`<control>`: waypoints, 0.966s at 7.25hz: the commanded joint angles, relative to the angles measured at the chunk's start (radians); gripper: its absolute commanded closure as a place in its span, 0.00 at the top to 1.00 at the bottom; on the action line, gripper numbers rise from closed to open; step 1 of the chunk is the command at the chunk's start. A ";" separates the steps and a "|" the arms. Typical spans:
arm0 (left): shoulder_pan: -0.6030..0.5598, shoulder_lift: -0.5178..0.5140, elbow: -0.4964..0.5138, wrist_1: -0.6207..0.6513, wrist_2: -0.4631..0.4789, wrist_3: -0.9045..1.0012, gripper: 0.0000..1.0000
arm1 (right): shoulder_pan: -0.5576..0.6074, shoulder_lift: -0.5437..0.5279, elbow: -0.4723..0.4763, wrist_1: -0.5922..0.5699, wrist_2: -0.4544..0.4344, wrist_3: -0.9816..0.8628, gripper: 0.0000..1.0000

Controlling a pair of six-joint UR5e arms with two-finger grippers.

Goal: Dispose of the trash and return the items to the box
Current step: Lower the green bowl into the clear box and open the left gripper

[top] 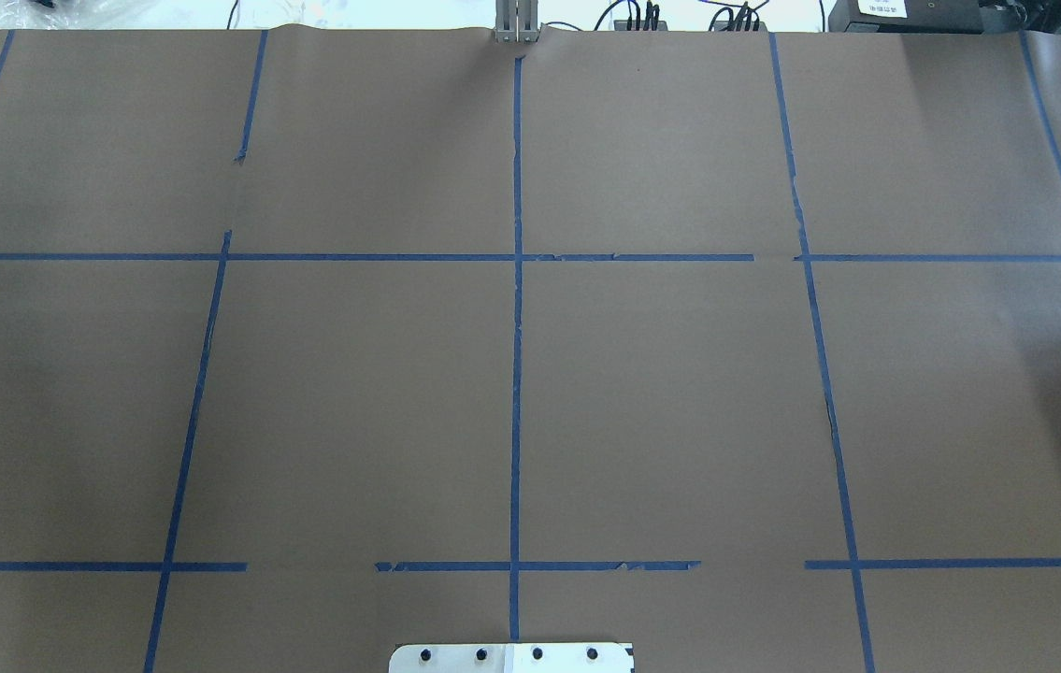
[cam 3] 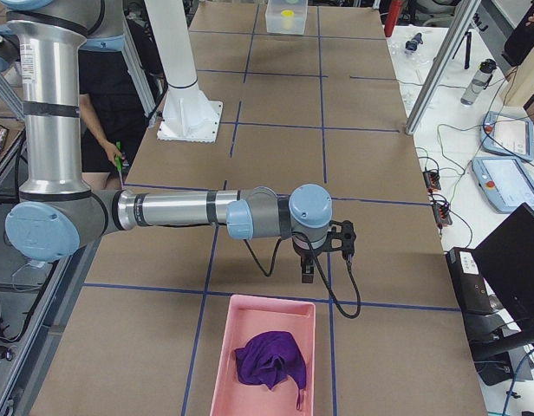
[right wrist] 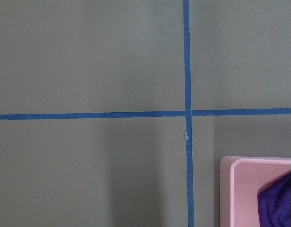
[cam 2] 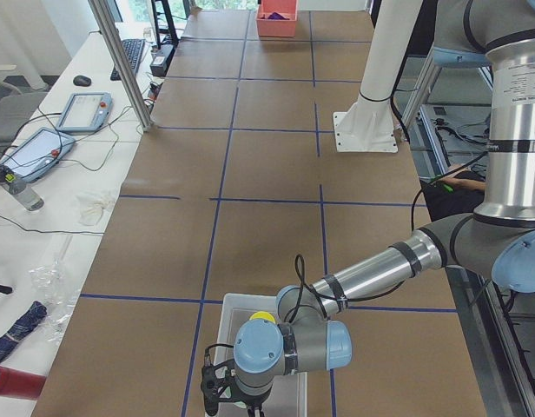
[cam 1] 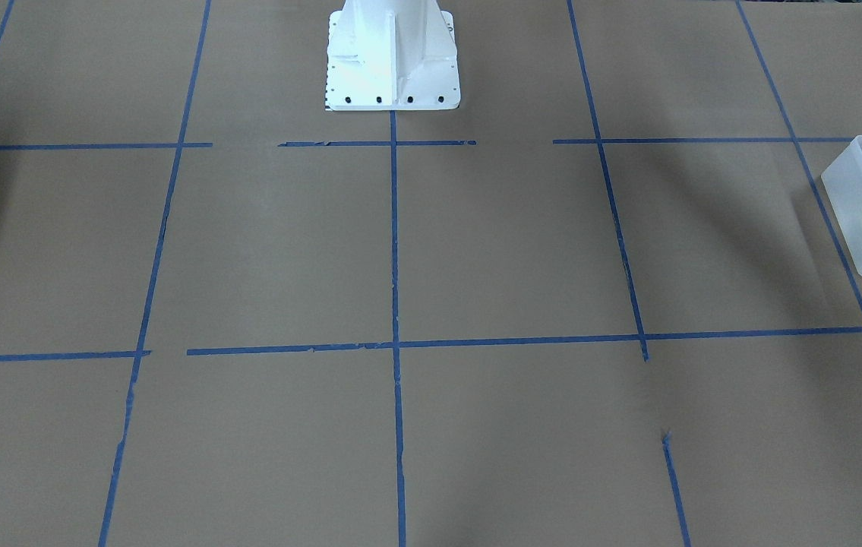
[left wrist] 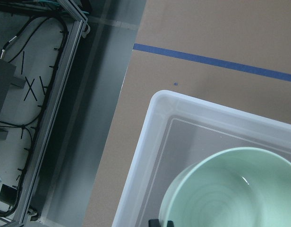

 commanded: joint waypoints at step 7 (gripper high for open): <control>0.005 -0.007 -0.297 -0.125 -0.006 -0.001 1.00 | 0.000 0.005 0.009 0.001 0.002 -0.002 1.00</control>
